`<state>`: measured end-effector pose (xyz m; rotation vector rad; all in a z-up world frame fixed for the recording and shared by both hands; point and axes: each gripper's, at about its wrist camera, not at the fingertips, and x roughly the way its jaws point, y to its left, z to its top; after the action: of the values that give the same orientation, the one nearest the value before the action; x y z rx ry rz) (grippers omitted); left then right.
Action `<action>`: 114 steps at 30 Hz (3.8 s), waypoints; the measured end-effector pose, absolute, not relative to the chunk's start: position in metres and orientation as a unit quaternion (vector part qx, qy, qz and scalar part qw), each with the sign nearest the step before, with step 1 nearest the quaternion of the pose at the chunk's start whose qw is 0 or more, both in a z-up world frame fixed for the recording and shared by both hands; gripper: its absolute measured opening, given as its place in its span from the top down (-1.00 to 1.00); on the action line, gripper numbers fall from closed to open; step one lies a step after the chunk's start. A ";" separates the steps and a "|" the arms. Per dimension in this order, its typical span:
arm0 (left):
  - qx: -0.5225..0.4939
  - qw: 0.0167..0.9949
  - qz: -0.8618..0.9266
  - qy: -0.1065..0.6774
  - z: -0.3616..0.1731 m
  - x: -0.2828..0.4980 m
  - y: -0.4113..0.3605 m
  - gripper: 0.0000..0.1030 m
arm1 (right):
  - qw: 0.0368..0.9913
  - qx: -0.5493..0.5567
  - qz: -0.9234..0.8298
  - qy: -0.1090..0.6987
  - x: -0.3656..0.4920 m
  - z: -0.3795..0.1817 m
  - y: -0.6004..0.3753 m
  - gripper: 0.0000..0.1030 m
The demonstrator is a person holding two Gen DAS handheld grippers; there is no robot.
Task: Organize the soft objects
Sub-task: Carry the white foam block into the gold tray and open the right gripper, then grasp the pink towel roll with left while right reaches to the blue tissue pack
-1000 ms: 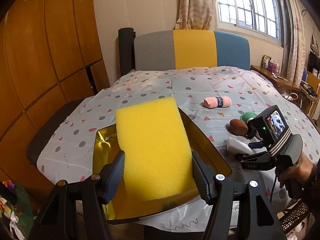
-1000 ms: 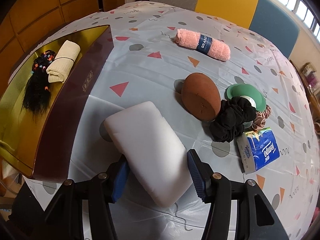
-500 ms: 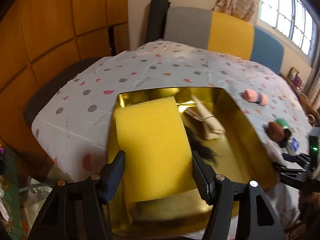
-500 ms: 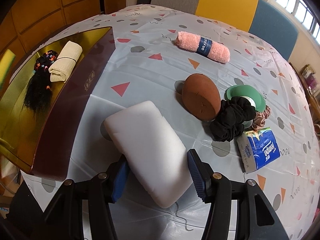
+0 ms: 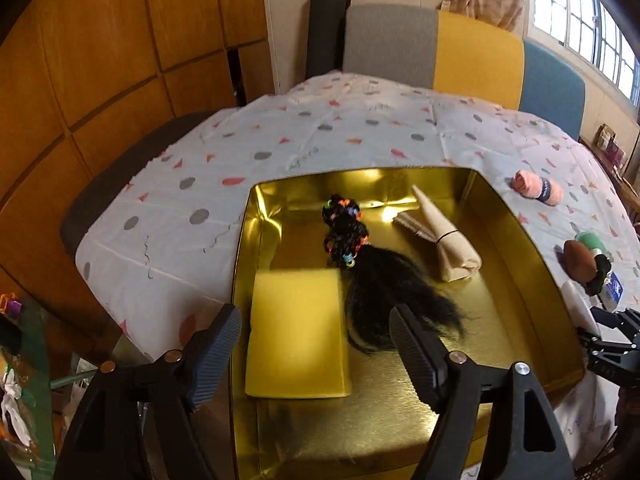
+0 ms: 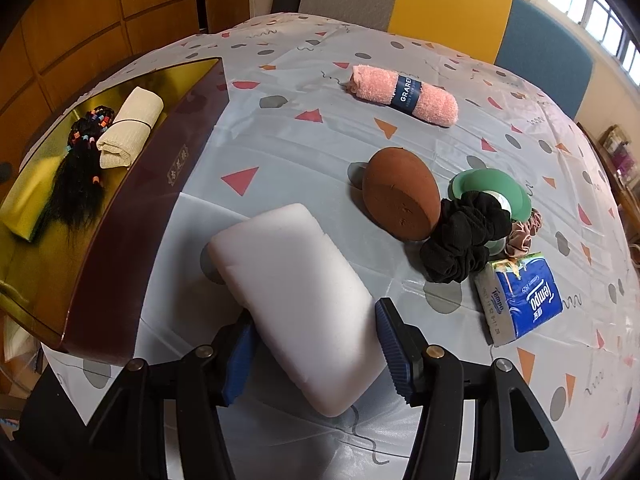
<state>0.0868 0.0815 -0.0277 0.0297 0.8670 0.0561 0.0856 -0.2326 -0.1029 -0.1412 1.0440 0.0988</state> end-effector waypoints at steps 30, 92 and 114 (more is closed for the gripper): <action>0.083 0.951 -0.028 0.296 0.048 0.003 0.003 -0.53 | 0.876 0.001 0.028 0.481 0.081 -0.087 -0.243 -0.09; -0.017 0.936 0.091 0.339 0.026 0.019 0.102 -0.53 | 0.944 -0.108 0.117 0.289 0.043 0.040 -0.061 -0.73; 0.057 0.937 -0.050 0.341 0.057 0.073 -0.012 -0.53 | 0.931 -0.087 0.012 0.354 0.065 0.005 -0.212 -0.87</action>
<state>0.0730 -0.0122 0.0571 0.1155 0.6960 -0.1032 0.0648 -0.2115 0.0055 -0.1779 0.7238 0.0251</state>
